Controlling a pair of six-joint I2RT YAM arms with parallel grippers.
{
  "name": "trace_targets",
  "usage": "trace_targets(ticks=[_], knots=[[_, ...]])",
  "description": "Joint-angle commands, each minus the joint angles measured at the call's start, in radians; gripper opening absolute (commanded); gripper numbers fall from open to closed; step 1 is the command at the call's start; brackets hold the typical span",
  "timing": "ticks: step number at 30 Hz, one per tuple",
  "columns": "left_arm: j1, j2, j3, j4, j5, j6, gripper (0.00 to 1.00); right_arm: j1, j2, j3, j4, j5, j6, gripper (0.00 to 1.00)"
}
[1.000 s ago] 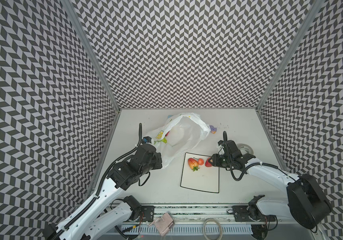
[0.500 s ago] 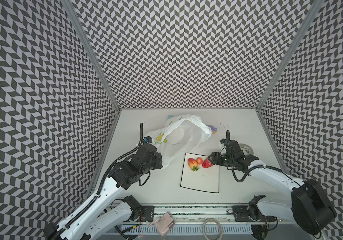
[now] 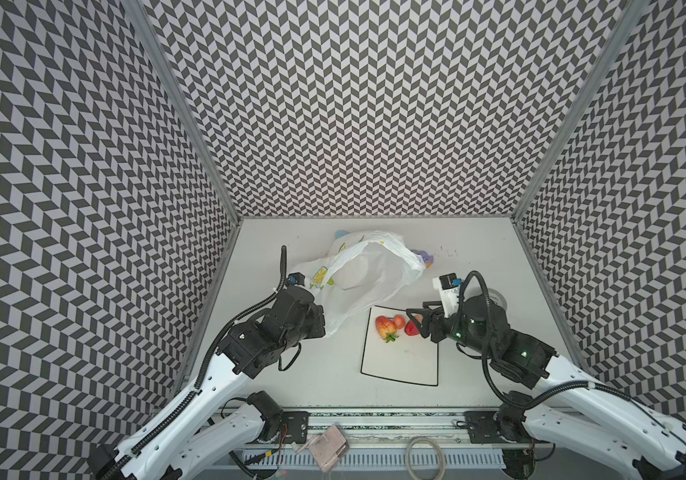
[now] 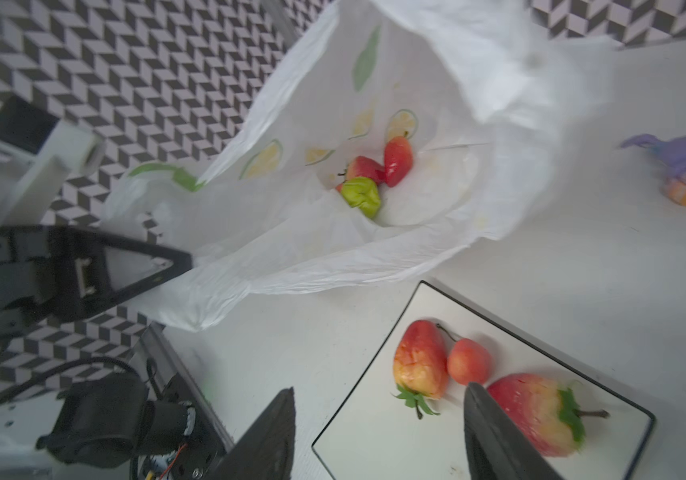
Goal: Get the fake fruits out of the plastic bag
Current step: 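Move the right gripper back over the bag and lower it inside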
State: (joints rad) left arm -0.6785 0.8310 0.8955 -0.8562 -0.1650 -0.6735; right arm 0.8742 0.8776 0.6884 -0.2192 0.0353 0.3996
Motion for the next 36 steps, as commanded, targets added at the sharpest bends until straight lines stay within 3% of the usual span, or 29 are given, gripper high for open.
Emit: trace_targets(ticks=[1,7,16,22,36], knots=[[-0.001,-0.013,0.012,0.01,-0.002,-0.005,0.0,0.066,0.116,0.062,0.167,0.052,-0.146,0.61],[0.0,-0.024,0.011,0.003,-0.01,0.003,0.0,0.071,0.334,0.175,0.217,-0.038,-0.112,0.57],[0.0,-0.015,0.013,0.01,-0.008,0.006,0.0,0.049,0.627,0.352,0.205,-0.061,0.337,0.53],[0.0,-0.015,0.007,-0.003,0.002,-0.009,0.0,0.011,0.782,0.406,0.328,-0.117,0.606,0.52],[-0.002,-0.017,0.0,-0.078,0.027,-0.067,0.0,-0.007,1.113,0.672,0.362,0.028,0.735,0.59]])
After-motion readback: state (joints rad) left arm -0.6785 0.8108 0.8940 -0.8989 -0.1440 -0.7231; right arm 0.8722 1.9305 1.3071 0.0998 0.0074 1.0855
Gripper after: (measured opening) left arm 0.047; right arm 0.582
